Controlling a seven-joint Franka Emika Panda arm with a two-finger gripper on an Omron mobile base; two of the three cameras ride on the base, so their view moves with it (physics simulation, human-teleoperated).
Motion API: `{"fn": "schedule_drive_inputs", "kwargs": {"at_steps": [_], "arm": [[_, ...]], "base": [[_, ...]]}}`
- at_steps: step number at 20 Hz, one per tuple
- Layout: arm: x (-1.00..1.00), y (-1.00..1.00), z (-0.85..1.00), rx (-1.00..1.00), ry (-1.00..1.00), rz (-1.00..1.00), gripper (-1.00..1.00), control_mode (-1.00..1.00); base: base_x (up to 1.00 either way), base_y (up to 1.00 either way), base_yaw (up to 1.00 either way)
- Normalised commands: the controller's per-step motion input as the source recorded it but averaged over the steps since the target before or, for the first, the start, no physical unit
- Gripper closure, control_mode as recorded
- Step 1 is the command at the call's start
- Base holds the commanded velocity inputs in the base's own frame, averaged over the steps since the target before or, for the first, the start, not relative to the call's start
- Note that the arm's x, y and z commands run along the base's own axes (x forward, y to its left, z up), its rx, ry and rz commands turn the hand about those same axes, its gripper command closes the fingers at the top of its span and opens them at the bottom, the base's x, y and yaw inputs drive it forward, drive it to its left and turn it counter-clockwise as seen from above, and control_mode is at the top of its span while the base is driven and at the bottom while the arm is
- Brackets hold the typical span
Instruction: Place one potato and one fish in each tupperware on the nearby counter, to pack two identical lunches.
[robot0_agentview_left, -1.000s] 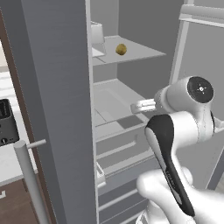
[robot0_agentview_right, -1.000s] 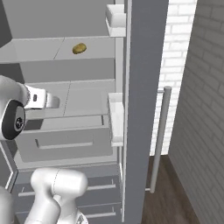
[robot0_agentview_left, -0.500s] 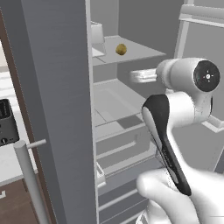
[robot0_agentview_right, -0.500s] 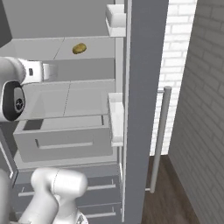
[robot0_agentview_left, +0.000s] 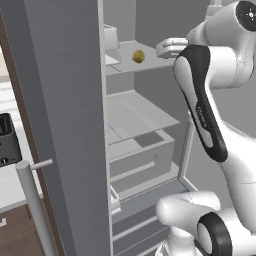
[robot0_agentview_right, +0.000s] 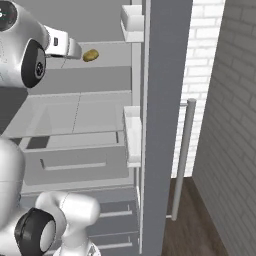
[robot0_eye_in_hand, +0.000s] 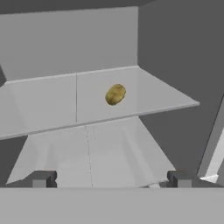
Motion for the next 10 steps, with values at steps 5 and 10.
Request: {"fn": "schedule_drive_inputs", "kwargs": {"at_steps": [5,10], "arm": [[0.73,0.00,-0.21,-0.02,0.05,-0.03,-1.00,-1.00],[0.91,0.08,-0.23,0.00,0.00,-0.04,-1.00,-1.00]], "base": [[0.00,0.00,0.00],[0.00,0.00,0.00]]}}
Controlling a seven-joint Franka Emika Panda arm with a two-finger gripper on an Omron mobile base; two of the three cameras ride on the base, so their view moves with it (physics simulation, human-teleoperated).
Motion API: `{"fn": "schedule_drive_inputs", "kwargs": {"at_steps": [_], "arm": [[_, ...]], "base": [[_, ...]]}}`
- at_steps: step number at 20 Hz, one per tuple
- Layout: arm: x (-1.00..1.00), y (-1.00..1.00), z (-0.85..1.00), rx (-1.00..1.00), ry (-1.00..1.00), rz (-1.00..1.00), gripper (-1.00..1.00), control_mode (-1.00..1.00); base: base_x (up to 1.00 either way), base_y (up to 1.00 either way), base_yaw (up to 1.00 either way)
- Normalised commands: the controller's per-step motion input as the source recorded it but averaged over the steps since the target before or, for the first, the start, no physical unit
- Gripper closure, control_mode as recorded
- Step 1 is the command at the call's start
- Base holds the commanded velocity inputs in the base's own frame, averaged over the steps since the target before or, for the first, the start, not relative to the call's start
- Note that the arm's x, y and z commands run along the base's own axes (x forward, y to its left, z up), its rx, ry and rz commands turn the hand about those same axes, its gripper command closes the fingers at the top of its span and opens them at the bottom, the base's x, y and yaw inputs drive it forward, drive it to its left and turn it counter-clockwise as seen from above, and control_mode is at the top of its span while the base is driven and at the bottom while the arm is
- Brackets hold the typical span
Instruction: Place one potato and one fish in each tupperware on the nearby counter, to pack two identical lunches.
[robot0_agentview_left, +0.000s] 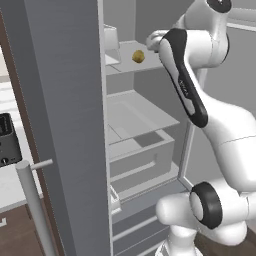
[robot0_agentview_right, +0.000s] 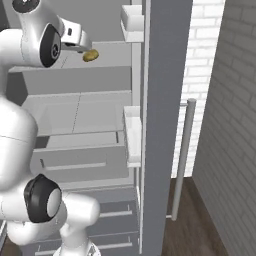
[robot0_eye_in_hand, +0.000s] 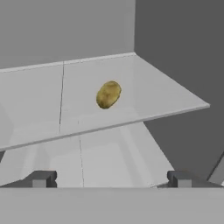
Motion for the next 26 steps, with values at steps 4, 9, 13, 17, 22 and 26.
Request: {"fn": "schedule_drive_inputs", "kwargs": {"at_steps": [4,9,13,17,22,26], "arm": [[1.00,0.32,-0.29,0.00,0.07,-0.04,-1.00,-1.00],[1.00,0.17,-0.36,-0.01,0.15,-0.01,-1.00,-1.00],[1.00,0.00,-0.11,0.00,0.16,0.00,-1.00,-1.00],[0.76,0.00,-0.15,0.00,0.13,0.00,-1.00,-1.00],[0.47,0.00,-0.03,0.00,0.01,0.00,-1.00,-1.00],[0.27,0.07,-0.18,-0.01,0.00,0.00,-1.00,-1.00]], "base": [[0.00,0.00,0.00],[0.00,0.00,0.00],[0.00,0.00,0.00],[0.00,0.00,0.00],[0.00,0.00,0.00],[0.00,0.00,0.00]]}}
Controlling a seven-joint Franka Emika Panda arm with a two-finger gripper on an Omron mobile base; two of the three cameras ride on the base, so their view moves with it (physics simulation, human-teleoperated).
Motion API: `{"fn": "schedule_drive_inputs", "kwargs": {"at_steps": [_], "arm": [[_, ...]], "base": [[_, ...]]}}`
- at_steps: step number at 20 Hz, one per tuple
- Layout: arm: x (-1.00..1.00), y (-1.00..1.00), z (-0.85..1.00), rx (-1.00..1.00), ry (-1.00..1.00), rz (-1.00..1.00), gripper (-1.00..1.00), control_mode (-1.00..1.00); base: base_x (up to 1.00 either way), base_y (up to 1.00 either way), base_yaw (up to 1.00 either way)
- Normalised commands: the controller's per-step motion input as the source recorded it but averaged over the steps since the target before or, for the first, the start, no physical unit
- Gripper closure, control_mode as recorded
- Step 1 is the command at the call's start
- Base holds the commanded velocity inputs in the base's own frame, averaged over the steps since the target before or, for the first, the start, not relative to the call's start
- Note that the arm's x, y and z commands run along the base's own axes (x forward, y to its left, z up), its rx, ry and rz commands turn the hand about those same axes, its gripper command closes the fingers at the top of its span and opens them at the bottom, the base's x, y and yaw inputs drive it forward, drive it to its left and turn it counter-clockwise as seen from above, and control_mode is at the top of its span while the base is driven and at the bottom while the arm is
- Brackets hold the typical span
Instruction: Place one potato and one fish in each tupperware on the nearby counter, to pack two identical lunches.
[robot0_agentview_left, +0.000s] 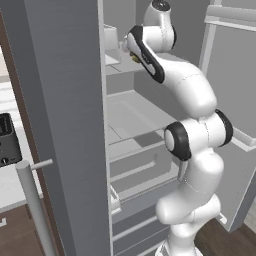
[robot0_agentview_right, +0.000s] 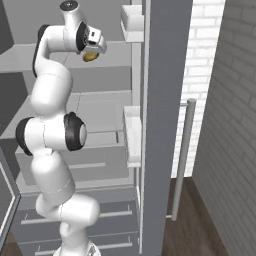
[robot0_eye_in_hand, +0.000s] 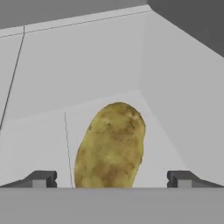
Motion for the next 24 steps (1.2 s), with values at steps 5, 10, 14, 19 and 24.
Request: {"fn": "schedule_drive_inputs", "kwargs": {"at_steps": [5,10,14,19,24], "arm": [[0.15,0.11,-0.34,-0.01,0.00,0.00,-1.00,-1.00],[0.02,0.00,-0.42,0.00,0.00,0.00,1.00,-1.00],[0.16,0.01,-0.54,-0.02,0.00,0.00,1.00,-1.00],[0.10,0.00,-0.20,0.00,-0.10,0.00,1.00,-1.00],[-0.84,-0.13,-0.49,0.01,-0.22,0.00,1.00,-1.00]], "base": [[0.00,0.00,0.00],[0.00,0.00,0.00],[0.00,0.00,0.00],[0.00,0.00,0.00],[0.00,0.00,0.00]]}}
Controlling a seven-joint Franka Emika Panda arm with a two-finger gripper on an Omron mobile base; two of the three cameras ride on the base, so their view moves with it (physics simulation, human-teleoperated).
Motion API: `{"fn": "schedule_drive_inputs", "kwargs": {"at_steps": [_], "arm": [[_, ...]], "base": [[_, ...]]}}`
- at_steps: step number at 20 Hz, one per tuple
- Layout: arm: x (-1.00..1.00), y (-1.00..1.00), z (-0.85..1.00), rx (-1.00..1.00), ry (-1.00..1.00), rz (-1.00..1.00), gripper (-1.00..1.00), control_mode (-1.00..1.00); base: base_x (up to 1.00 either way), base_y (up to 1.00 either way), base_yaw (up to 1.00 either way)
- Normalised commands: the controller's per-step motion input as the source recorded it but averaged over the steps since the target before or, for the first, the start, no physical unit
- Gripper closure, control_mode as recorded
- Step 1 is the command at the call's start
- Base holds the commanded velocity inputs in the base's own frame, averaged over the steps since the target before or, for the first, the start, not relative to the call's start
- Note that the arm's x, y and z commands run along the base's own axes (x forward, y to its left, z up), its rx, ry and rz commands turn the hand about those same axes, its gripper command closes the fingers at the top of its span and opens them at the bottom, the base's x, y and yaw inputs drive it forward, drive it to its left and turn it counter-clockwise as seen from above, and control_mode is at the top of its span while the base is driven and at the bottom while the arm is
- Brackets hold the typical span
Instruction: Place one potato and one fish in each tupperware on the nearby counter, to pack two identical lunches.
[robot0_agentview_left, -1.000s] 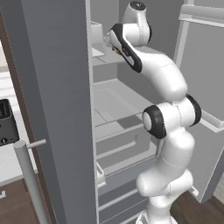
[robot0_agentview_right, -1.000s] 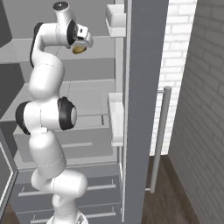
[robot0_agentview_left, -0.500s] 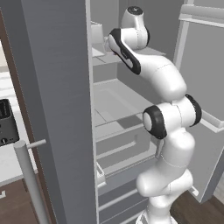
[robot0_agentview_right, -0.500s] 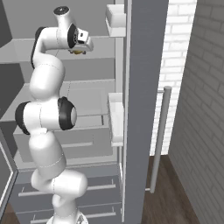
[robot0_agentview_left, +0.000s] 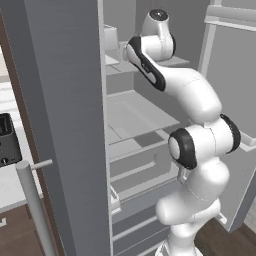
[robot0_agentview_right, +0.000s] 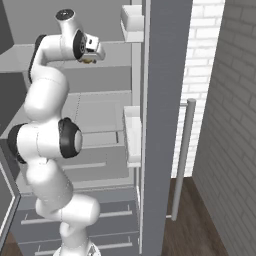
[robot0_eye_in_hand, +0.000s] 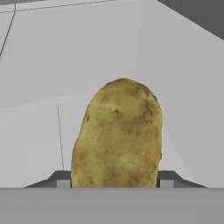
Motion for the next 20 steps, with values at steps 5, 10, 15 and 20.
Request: {"fn": "schedule_drive_inputs", "kwargs": {"at_steps": [5,10,15,20], "arm": [[-1.00,-0.16,-0.59,0.12,-0.64,0.00,1.00,-1.00],[-1.00,0.00,0.04,0.32,-0.65,0.00,1.00,-1.00],[-1.00,0.00,0.97,0.20,-0.21,0.00,1.00,-1.00],[-1.00,-0.03,-0.64,-0.15,0.13,0.02,1.00,-1.00]], "base": [[0.00,0.00,0.00],[0.00,0.00,0.00],[0.00,0.00,0.00],[0.00,0.00,0.00]]}}
